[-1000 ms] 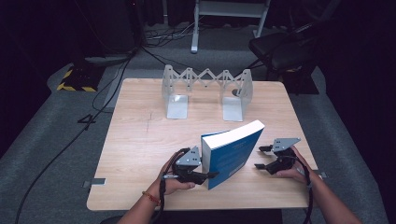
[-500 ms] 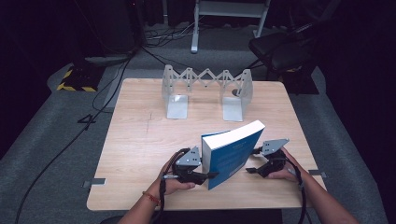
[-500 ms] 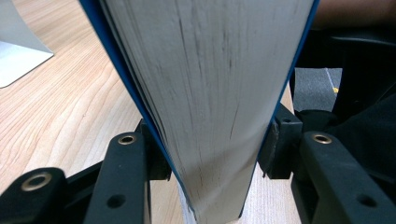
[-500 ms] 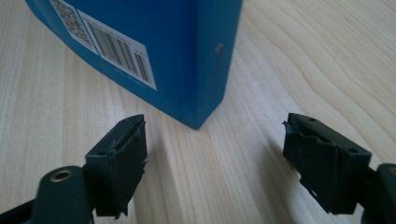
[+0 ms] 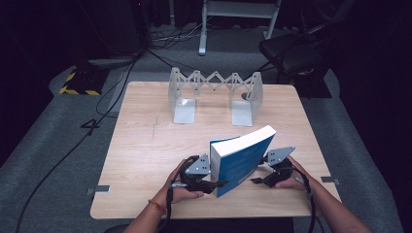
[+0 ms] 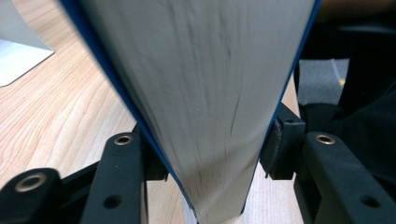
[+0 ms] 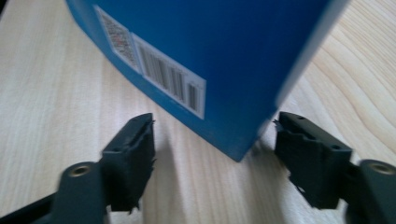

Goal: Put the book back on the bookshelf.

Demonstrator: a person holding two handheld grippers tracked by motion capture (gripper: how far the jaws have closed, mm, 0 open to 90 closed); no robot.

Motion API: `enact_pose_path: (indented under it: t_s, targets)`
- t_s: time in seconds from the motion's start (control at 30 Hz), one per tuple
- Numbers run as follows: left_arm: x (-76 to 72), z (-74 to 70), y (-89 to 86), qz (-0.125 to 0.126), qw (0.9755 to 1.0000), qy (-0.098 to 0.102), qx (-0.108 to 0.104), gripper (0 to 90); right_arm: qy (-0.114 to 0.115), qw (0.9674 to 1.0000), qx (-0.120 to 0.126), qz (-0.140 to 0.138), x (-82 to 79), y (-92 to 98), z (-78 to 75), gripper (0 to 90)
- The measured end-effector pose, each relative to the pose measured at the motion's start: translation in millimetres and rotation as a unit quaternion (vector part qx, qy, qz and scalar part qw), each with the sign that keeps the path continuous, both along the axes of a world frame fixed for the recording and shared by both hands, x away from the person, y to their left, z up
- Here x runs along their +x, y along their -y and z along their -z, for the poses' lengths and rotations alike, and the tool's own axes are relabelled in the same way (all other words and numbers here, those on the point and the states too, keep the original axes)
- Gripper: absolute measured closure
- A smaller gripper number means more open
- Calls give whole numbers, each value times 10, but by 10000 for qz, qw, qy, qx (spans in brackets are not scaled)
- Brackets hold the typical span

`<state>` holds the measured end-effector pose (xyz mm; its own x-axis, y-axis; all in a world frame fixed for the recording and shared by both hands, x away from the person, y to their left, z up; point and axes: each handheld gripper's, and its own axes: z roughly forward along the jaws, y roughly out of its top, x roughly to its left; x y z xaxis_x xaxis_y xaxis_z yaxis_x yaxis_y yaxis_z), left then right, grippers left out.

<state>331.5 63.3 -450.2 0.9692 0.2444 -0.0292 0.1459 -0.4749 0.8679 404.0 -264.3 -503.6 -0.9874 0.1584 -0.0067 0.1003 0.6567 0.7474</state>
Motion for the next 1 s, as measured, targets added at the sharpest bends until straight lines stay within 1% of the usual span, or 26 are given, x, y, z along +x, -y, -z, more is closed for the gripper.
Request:
enact_pose_path:
  t_s: [0.1, 0.17, 0.33, 0.4, 0.43, 0.57, 0.6, 0.67, 0.73, 0.87, 0.9, 0.93, 0.97, 1.0]
  targets:
    - [-7, 12, -12, -12, 10000, 8, 39, 512, 12, 10000, 4, 9, -8, 6, -1, 307]
    - [-15, 25, -18, -43, 9999, 42, 115, 498, 26, 10000, 13, 12, -12, 11, -1, 312]
    - [-39, 47, -20, -142, 9991, 227, 325, 476, 67, 10000, 6, 48, -51, 32, -7, 334]
    - [-53, 50, -4, -186, 9983, 345, 438, 479, 103, 9999, 10, 61, -85, 59, -9, 345]
    - [-53, 50, -4, -186, 9983, 345, 438, 476, 103, 9999, 10, 61, -85, 59, -9, 345]
    - [-81, 56, 12, -215, 9968, 500, 593, 489, 127, 9999, 10, 16, -175, 145, -12, 375]
    - [-90, 61, 13, -239, 9964, 532, 608, 491, 150, 9999, 14, 2, -191, 162, -14, 378]
    - [-101, 64, 14, -269, 9963, 534, 611, 491, 130, 9999, 4, -19, -215, 180, -16, 378]
    - [-110, 58, 26, -250, 9959, 573, 661, 502, 122, 9999, -15, -20, -231, 187, -18, 378]
    - [-142, 52, 52, -292, 9945, 682, 737, 504, 125, 9999, -51, -29, -243, 186, -24, 384]
    - [-146, 54, 54, -316, 9944, 689, 733, 503, 91, 10000, -28, 7, -253, 195, -21, 392]
    - [-155, 56, 59, -347, 9941, 717, 732, 501, 28, 10000, 24, 26, -266, 213, -12, 482]
    - [-160, 56, 64, -351, 9937, 754, 748, 501, 6, 9996, 111, -245, -299, 247, -10, 537]
    - [-162, 56, 67, -356, 9935, 765, 758, 501, 88, 9995, 62, -286, -341, 235, -13, 511]
